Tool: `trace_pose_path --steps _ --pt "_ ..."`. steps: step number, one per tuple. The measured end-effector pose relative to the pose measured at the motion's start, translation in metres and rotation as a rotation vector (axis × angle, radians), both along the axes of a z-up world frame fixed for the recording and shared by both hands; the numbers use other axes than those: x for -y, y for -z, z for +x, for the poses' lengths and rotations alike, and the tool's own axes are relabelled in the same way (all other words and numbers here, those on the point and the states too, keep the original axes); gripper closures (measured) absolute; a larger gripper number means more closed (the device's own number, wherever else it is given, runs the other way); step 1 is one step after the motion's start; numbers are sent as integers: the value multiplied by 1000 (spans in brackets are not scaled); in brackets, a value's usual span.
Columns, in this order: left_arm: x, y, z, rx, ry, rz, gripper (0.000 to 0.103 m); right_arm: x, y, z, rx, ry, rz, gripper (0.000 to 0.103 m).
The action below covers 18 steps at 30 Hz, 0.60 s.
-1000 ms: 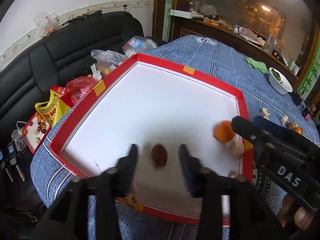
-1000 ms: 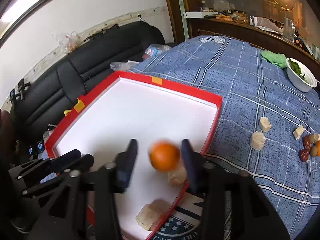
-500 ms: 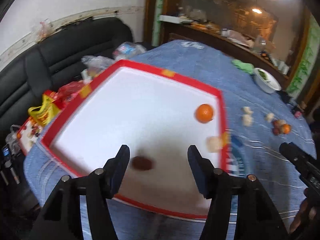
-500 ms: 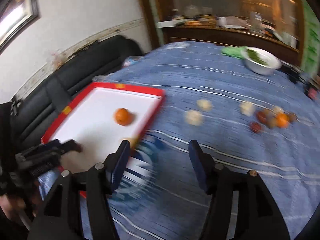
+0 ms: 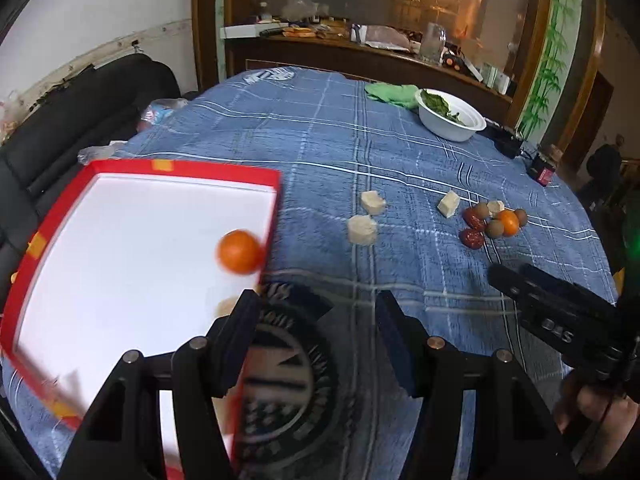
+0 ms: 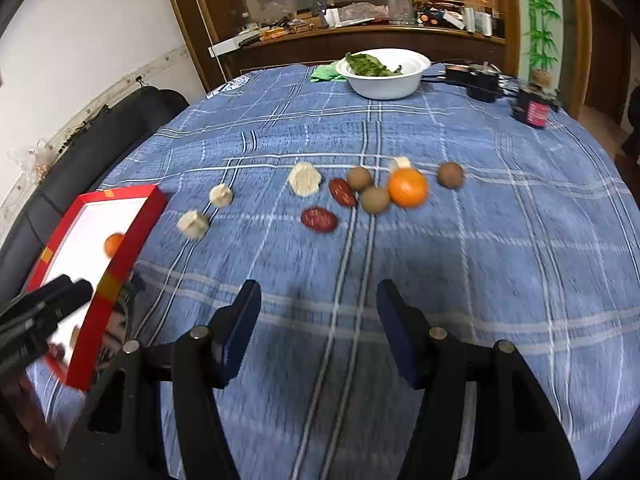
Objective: Organize fruits
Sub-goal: 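Grasp the brown cake cube with the left gripper while the right grasps a red date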
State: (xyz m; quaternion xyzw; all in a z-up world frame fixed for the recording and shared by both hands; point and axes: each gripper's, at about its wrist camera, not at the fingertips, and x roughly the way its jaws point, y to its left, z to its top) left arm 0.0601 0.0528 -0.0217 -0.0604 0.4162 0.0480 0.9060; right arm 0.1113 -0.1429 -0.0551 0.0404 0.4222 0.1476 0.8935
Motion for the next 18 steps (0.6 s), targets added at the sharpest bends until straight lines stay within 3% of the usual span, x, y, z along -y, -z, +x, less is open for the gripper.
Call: trace_pose_path --steps 10,14,18 --pt "16 13 47 -31 -2 44 43 -27 15 54 -59 12 -66 58" --pt "20 20 57 -46 2 55 43 -29 17 58 -47 20 -109 72" --pt "24 24 63 -51 3 68 43 -29 17 59 -45 12 -122 73"
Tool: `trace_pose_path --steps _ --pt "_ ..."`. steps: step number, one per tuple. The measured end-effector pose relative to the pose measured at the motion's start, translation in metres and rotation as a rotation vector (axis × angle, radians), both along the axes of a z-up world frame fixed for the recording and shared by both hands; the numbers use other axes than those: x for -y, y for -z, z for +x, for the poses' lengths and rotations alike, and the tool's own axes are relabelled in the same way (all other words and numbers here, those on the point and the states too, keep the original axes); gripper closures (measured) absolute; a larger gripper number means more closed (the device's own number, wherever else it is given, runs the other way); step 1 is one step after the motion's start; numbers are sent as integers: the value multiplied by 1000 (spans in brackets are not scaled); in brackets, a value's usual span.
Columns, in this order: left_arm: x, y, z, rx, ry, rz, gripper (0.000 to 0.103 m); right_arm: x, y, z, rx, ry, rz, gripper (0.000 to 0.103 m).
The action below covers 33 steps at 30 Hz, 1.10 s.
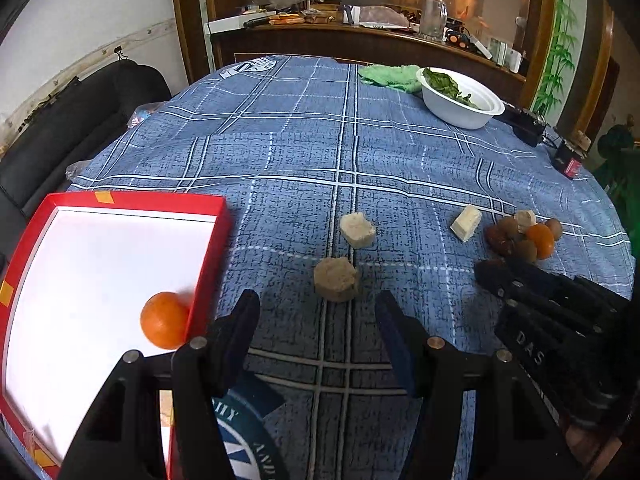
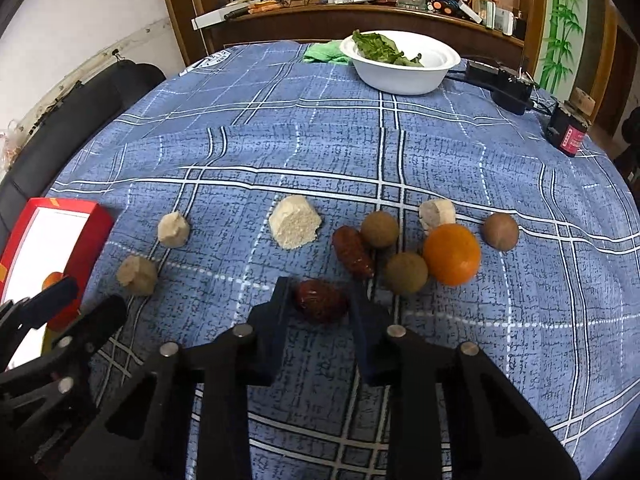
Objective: Organize fruits
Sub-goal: 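Grasp the brown cake cube with the left gripper while the right grasps a red date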
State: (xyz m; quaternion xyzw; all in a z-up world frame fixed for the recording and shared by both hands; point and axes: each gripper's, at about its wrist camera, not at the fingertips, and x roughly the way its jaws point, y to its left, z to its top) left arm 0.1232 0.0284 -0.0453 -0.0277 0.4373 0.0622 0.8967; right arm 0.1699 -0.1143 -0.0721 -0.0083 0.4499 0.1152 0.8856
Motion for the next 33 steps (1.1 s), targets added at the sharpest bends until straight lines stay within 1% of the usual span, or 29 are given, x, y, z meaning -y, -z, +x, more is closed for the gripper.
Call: trace_pose_path --steps 8,13,14,19,21,23,24,28,33 --pt "6 5 5 -7 11 22 43 23 -2 -14 5 33 23 73" --pt "11 9 10 -8 17 31 44 46 -13 -28 35 64 73 73" --pt "11 10 12 -7 18 31 45 51 -15 -30 43 73 81 73" --pt "14 16 19 -12 38 40 59 62 -19 -37 66 93 123 73" --pt "16 17 20 4 46 47 61 63 -20 -38 76 88 140 73" --pt "16 18 21 11 45 54 70 63 -22 -38 87 80 153 73" --pt "16 18 22 13 42 51 76 64 -23 -39 91 76 159 73" --pt "16 17 22 17 39 49 77 65 -23 -39 95 55 190 73" --pt "16 11 9 12 25 39 77 63 -25 -41 103 43 187 73"
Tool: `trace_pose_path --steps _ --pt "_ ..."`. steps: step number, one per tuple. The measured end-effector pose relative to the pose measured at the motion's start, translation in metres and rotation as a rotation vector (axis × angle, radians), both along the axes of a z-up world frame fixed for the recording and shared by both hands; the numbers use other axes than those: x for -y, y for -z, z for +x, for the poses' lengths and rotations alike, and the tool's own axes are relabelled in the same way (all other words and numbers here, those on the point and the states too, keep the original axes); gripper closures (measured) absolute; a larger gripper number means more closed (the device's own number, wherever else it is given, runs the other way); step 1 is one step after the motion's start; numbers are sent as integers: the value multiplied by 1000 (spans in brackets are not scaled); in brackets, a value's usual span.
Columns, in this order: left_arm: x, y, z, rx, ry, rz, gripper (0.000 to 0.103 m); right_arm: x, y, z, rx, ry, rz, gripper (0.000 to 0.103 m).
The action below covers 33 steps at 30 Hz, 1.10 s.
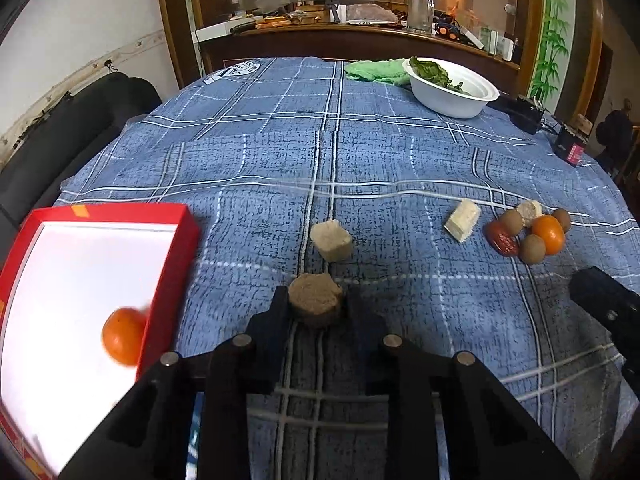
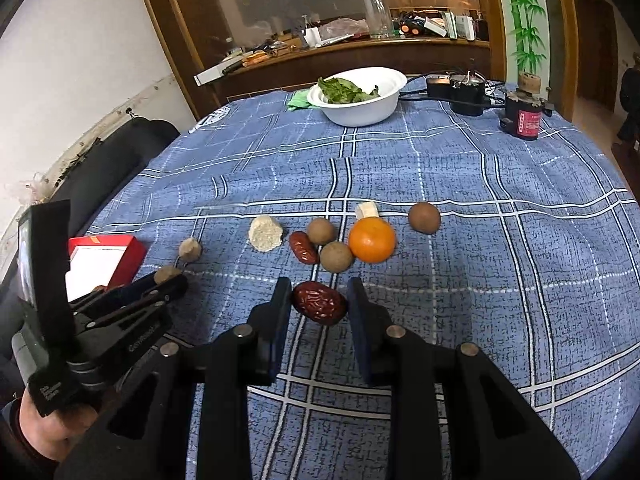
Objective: Organize fruits
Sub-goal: 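Grasp the brown cake cube with the left gripper while the right grasps a red date, then carry the cake cube and red date into the tray and release both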
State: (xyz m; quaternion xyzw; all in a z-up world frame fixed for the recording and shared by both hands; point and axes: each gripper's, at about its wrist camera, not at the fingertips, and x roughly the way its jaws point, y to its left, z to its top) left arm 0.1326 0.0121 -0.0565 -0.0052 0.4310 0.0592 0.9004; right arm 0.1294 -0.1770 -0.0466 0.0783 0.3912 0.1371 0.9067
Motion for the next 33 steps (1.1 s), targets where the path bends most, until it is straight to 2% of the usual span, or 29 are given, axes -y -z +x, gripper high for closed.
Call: trace_pose_path --steps 8,16,26,33 --pt "-2 -20 -46 23 25 -30 77 -13 -6 -12 8 6 -89 73" --pt "-21 -37 -87 58 27 -59 77 -40 -23 -47 47 -3 -170 73" --pt "-67 -55 -122 96 -70 -59 77 -99 -42 -75 97 -105 -208 73" --pt "-108 -56 -129 106 -155 -46 77 -152 -45 -80 113 -209 -193 73"
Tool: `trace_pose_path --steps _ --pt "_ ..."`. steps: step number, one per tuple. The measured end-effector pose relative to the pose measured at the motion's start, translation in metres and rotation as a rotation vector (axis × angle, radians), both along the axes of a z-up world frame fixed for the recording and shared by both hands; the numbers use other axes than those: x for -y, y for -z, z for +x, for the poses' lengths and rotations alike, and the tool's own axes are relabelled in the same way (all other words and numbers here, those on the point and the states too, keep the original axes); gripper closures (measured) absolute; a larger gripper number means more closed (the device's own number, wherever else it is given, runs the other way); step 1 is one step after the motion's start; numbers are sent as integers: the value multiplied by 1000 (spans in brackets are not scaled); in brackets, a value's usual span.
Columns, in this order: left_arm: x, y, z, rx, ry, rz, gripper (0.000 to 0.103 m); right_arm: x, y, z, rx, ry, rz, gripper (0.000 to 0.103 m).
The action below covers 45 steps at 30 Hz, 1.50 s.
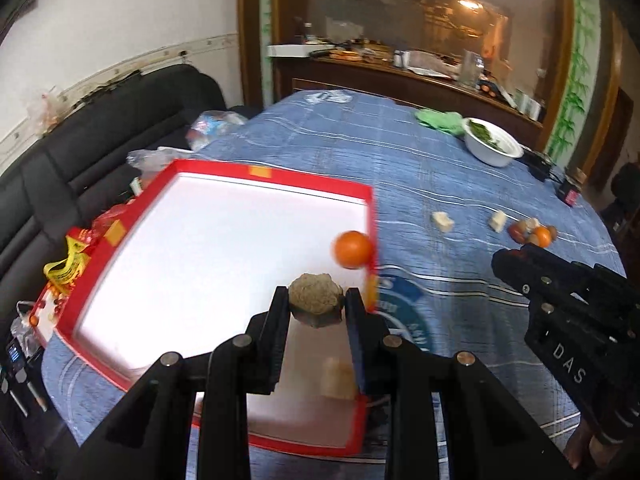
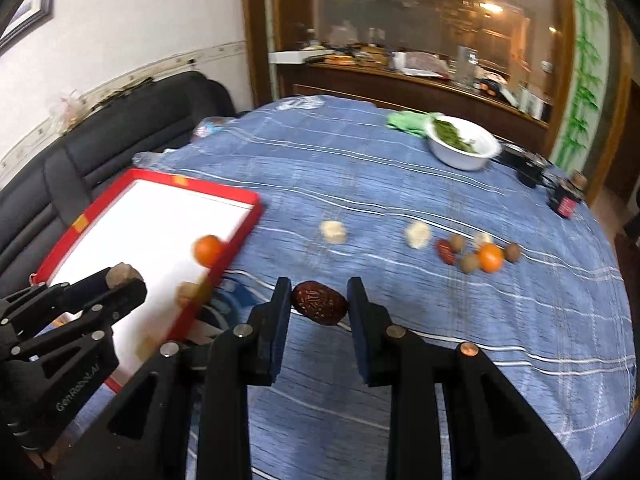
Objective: Organize fruits
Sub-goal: 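Carry the cake cube and red date into the tray and release both, then grasp a beige cube with the right gripper while the left grasps a brown cube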
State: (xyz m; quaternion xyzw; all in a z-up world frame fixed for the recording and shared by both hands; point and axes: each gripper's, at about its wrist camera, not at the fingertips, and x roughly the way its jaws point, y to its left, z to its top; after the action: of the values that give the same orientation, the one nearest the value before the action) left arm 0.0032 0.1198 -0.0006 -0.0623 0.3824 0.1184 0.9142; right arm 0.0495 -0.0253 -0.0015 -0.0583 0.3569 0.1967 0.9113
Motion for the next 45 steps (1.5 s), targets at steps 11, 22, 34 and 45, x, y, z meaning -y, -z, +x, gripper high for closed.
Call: trace_pose_path --steps 11,22,34,45 --pt "-49 7 -5 -14 -116 -8 76 -79 6 0 -16 -154 20 72" --pt "-94 18 -12 -36 -270 11 75 -123 23 -2 -66 -246 13 72" --pt "-66 6 -12 3 -267 70 26 -64 22 -1 -67 -216 74 41" --pt "35 -5 35 61 12 0 26 68 32 56 -41 88 56 41"
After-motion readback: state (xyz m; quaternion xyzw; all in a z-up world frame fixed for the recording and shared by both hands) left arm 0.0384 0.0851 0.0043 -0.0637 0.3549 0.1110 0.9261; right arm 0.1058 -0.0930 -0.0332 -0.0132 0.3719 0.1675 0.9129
